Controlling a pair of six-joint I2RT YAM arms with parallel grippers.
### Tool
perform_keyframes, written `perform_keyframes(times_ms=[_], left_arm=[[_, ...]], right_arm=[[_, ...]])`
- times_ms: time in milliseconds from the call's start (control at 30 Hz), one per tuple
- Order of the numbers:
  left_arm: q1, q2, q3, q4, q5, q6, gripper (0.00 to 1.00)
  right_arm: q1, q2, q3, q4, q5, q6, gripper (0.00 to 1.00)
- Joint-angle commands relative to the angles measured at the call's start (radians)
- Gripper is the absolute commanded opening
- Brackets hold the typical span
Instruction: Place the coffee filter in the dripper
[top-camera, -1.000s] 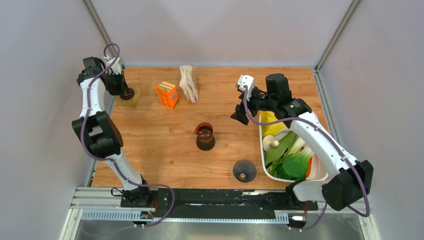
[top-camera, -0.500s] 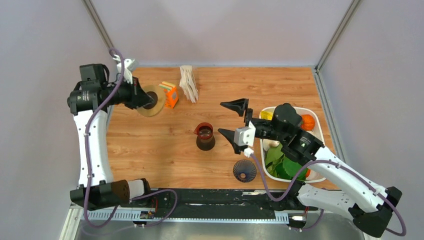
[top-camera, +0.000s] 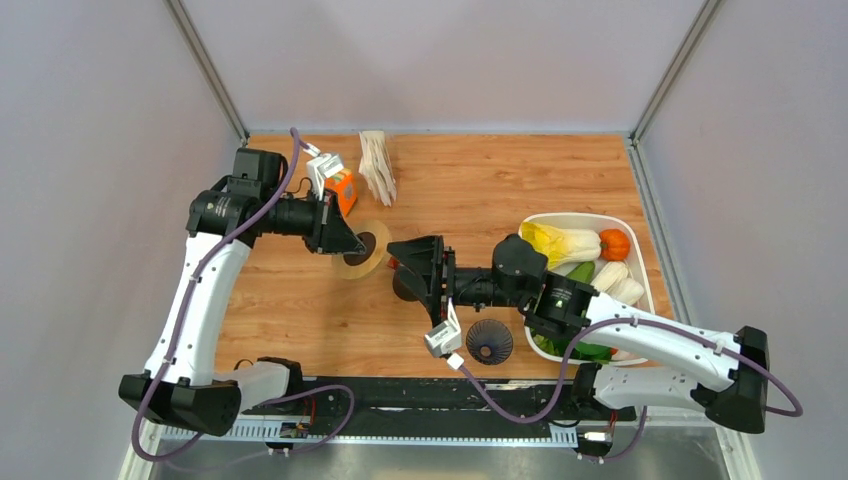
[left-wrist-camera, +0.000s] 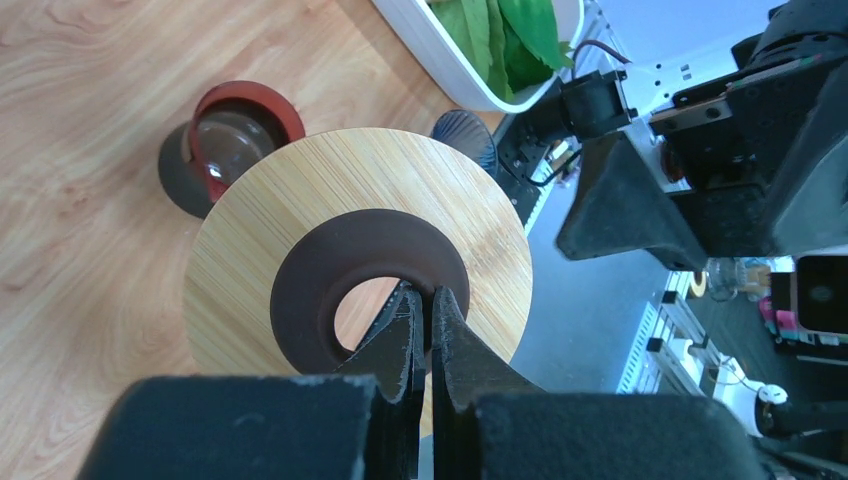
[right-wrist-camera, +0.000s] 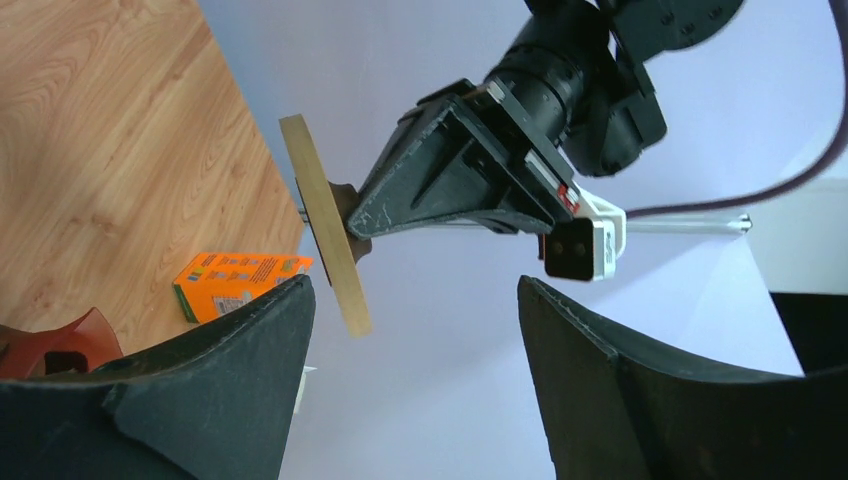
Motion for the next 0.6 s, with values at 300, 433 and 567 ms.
perform_keyframes(times_ms=[300, 433, 567], left_arm=[[-0.106, -0.02, -0.013, 0.023, 0.016, -0.015, 0.0], [-0.117, -0.015, 0.0, 0.02, 0.001, -0.006, 0.0], [-0.129, -0.004, 0.032, 0.0, -0.037, 0.029, 0.02]], right_arm=[[0.05, 0.138, 0.117, -0.163, 0.084, -0.253, 0.61], [0.058, 0.151, 0.121, -0.183, 0.103, -0.286, 0.52], [0.06, 0.166, 0.134, -0.212, 0.123, -0.288, 0.34]])
